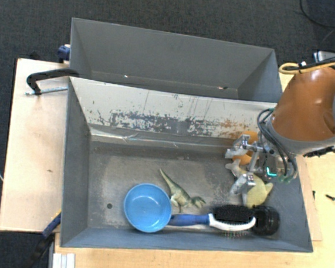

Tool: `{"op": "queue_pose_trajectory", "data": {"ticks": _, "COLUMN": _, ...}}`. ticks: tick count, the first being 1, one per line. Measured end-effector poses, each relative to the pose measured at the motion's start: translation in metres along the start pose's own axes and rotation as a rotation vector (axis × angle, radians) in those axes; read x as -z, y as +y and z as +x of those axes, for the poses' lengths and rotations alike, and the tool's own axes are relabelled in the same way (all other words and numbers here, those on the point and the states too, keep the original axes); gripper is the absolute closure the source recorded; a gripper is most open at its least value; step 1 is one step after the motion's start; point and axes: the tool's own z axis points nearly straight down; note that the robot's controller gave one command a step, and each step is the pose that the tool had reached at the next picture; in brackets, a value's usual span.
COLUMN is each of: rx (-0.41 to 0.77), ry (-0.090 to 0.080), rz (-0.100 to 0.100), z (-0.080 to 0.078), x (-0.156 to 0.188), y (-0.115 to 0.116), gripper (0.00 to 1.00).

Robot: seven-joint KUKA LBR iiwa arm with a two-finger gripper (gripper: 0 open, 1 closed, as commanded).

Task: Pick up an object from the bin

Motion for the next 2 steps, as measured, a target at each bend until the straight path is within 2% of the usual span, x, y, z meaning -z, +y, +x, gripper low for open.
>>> {"op": "queue_pose_trajectory", "data": {"ticks": 1, "rx": 0.085, "ry": -0.009, "rz": -0.001, "z": -0.0366, "x": -0.0593, "y": -0.0562, "gripper": 0.0}}
{"op": "queue_pose_trajectory", "data": {"ticks": 2, "rx": 0.081, "ry": -0.008, "rz": 0.001, "z": -0.036, "x": -0.0612, "y": -0.059, "gripper": 1.0}}
